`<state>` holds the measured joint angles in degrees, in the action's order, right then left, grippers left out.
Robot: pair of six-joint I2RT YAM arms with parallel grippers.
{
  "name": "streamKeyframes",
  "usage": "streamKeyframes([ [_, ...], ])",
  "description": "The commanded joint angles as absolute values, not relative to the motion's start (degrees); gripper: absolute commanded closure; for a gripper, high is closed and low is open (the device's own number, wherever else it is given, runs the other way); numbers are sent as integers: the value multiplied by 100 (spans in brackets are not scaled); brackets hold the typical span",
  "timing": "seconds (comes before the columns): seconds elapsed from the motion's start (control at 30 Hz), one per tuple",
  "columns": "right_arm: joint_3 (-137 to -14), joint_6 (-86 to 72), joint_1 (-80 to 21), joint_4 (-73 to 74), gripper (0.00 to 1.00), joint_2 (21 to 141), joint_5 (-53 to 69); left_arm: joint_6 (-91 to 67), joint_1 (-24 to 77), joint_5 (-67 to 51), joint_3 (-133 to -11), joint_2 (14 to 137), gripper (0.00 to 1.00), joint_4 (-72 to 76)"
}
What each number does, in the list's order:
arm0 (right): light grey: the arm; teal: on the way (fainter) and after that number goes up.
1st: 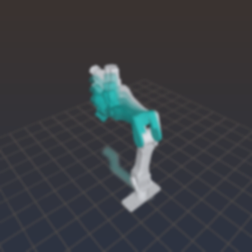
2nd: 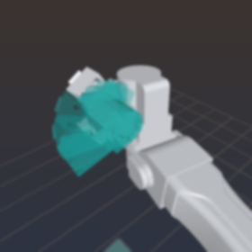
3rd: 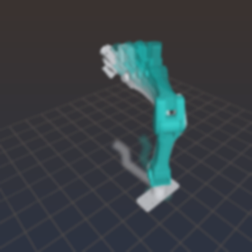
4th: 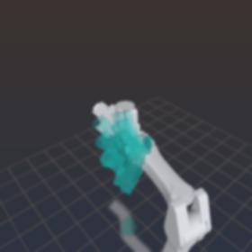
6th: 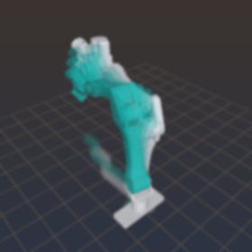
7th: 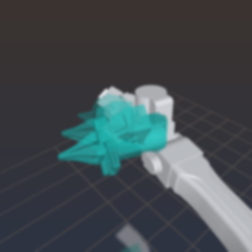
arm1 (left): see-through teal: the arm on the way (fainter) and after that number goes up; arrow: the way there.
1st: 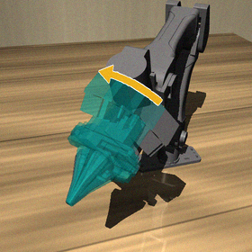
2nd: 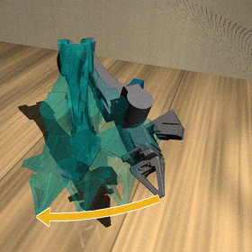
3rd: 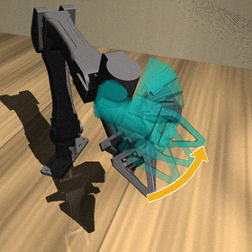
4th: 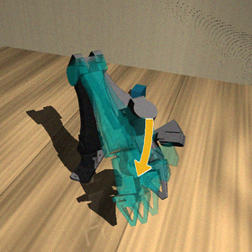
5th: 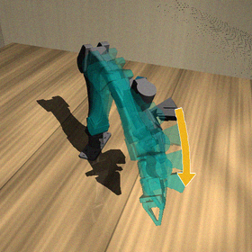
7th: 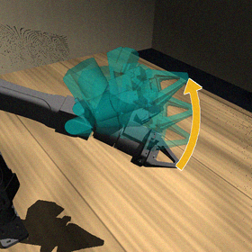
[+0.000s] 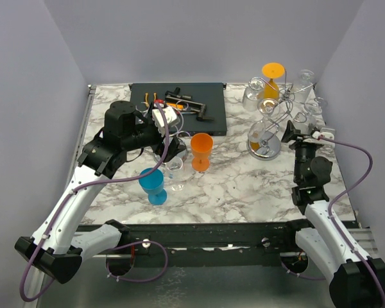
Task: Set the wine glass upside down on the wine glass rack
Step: Turn the wine glass upside down at the wine rack.
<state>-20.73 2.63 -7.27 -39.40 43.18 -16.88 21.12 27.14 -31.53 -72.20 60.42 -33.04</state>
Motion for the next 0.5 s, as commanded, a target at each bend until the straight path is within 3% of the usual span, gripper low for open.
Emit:
streamKeyframes([
  [0.0, -2209, 193, -503, -4564, 99, 4421, -1252, 2197, 2725, -3332, -7154, 5967, 1, -3171],
  [0.47, -2575, 194, -312, -4629, 100, 5206, -243, 2294, 2725, -3302, -7084, 5975, 1, -3124],
])
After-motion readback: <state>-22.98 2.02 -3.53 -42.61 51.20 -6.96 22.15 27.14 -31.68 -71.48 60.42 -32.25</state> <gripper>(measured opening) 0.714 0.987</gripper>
